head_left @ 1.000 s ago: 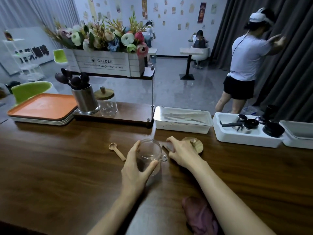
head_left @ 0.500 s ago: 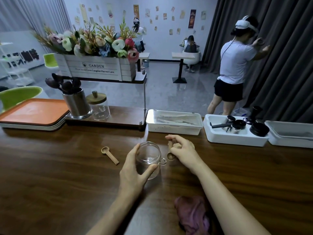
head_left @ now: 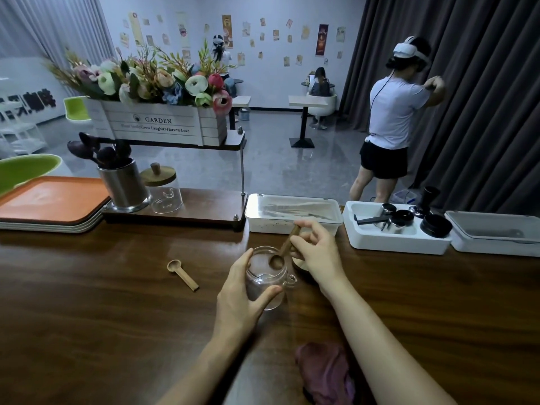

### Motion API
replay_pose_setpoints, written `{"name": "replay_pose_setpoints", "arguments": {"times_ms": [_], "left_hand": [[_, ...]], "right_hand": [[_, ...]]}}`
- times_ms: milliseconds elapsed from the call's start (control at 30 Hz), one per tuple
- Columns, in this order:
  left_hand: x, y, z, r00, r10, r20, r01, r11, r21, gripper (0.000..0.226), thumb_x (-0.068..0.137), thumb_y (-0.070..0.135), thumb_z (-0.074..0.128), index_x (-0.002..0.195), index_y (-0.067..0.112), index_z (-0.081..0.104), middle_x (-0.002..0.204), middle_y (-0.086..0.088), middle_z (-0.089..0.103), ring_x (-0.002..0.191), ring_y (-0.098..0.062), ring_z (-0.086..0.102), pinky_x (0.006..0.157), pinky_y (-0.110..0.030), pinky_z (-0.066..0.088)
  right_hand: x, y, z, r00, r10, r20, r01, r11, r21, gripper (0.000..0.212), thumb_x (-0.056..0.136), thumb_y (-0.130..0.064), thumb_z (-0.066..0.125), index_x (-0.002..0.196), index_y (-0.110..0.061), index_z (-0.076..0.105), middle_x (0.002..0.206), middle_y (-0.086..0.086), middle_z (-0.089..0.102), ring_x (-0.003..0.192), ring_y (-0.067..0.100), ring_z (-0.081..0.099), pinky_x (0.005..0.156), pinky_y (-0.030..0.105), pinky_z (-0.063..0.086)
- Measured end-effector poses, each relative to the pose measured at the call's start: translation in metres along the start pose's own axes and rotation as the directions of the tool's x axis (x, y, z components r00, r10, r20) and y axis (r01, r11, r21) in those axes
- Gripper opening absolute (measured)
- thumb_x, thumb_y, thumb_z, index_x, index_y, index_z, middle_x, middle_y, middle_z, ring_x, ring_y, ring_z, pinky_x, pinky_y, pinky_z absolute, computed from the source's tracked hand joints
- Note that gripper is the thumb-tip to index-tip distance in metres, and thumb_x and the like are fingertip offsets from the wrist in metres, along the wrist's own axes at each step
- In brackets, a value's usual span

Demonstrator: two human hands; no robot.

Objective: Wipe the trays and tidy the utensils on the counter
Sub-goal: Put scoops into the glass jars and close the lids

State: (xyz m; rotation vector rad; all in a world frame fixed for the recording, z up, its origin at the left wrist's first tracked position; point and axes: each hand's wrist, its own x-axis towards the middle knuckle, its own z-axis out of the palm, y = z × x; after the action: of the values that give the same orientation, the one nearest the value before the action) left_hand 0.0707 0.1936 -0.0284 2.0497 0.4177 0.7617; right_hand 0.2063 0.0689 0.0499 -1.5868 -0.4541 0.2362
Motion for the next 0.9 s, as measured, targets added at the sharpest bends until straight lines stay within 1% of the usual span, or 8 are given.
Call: {"name": "replay_pose_setpoints", "arguments": {"times_ms": [67,233,400,567,633,767,833,900], "left_hand": [[0.001,-0.001,0.000,1.000,-0.004,0.003,0.004,1.000,-0.001,0.088,0.073,0.055,0.086,0.148,0.045,0.041,0.143,0.032,0.050,0.133,0.012,0.045,0.102,-0.007,0.036],[0.000,-0.001,0.001,1.000,-0.011,0.000,0.011,0.999,-0.034,0.088,0.073,0.049,0.088,0.148,0.046,0.041,0.141,0.034,0.051,0.124,0.017,0.048,0.096,-0.002,0.036],[0.001,-0.002,0.001,1.000,-0.007,0.011,0.008,0.999,-0.038,0.092,0.071,0.070,0.077,0.150,0.041,0.040,0.144,0.031,0.048,0.132,0.015,0.043,0.100,-0.005,0.036],[0.002,-0.002,0.000,1.000,0.005,0.019,-0.004,0.999,-0.051,0.093,0.071,0.074,0.070,0.151,0.036,0.042,0.146,0.028,0.048,0.133,0.015,0.041,0.099,0.000,0.031],[0.002,-0.002,-0.001,1.000,0.010,0.027,-0.008,0.999,-0.045,0.094,0.071,0.074,0.069,0.151,0.034,0.042,0.146,0.026,0.047,0.131,0.020,0.039,0.097,0.002,0.030],[0.002,-0.001,-0.002,0.999,0.012,0.037,-0.010,0.999,-0.052,0.096,0.071,0.077,0.070,0.152,0.033,0.041,0.146,0.026,0.046,0.128,0.024,0.036,0.096,0.003,0.029],[0.003,-0.001,-0.002,0.999,0.009,0.042,-0.007,0.999,-0.041,0.096,0.070,0.074,0.069,0.153,0.035,0.039,0.145,0.031,0.042,0.129,0.023,0.035,0.097,0.004,0.028],[0.003,-0.001,-0.002,0.999,0.000,0.045,0.002,1.000,-0.031,0.098,0.069,0.073,0.069,0.154,0.035,0.037,0.145,0.034,0.039,0.131,0.020,0.035,0.098,0.005,0.026]], "right_hand": [[-0.001,0.010,0.003,1.000,-0.028,-0.015,0.025,0.991,-0.135,0.021,0.091,-0.011,0.068,0.103,-0.027,0.072,0.077,-0.006,0.072,0.079,0.012,0.071,0.079,0.037,0.059],[-0.007,0.021,0.009,0.999,-0.013,0.031,0.022,0.948,-0.318,0.009,0.088,-0.030,0.071,0.088,-0.035,0.079,0.089,-0.018,0.075,0.099,0.003,0.066,0.088,0.025,0.051],[-0.009,0.015,0.011,0.999,0.021,0.048,-0.002,0.936,-0.353,0.012,0.088,-0.020,0.072,0.086,-0.027,0.081,0.093,-0.013,0.071,0.090,0.002,0.065,0.073,0.014,0.045],[-0.015,0.017,0.017,0.999,0.000,0.037,0.015,0.924,-0.383,0.021,0.086,-0.019,0.073,0.080,-0.039,0.078,0.126,-0.007,0.063,0.113,0.005,0.060,0.098,0.025,0.047],[-0.017,0.017,0.017,0.999,0.001,0.047,0.017,0.923,-0.383,0.019,0.089,-0.018,0.071,0.089,-0.035,0.080,0.135,-0.007,0.059,0.119,0.003,0.056,0.096,0.018,0.043],[-0.022,0.024,0.011,1.000,-0.024,-0.006,0.021,0.953,-0.301,0.018,0.092,-0.017,0.068,0.103,-0.023,0.081,0.131,-0.008,0.062,0.101,-0.018,0.056,0.089,0.000,0.038],[-0.022,0.032,0.002,0.992,-0.068,-0.111,0.034,0.960,-0.278,0.018,0.090,-0.024,0.068,0.101,-0.025,0.081,0.116,-0.010,0.073,0.102,-0.011,0.062,0.098,0.015,0.046],[-0.021,0.038,-0.010,0.973,-0.073,-0.221,0.009,0.961,-0.277,0.015,0.091,-0.022,0.069,0.098,-0.025,0.081,0.097,-0.011,0.077,0.095,-0.001,0.069,0.095,0.025,0.053]]}}
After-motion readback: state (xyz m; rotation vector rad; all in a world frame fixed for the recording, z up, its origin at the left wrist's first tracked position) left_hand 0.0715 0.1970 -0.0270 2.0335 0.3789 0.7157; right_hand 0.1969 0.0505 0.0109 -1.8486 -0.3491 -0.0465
